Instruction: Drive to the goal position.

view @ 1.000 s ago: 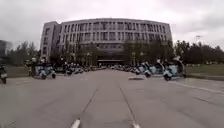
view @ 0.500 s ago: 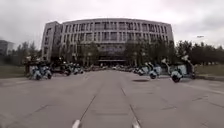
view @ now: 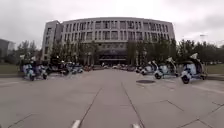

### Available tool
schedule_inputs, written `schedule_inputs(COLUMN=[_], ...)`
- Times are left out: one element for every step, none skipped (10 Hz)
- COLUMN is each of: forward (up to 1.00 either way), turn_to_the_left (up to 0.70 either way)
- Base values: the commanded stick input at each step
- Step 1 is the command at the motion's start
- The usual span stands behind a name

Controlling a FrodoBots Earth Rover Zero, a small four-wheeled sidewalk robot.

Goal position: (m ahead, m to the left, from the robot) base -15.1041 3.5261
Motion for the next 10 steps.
schedule_inputs(forward=[1.0,1.0,1.0,1.0,1.0,1.0,1.0,1.0,1.0,1.0], turn_to_the_left=[0.0,0.0,0.0,0.0,0.0,0.0,0.0,0.0,0.0,0.0])
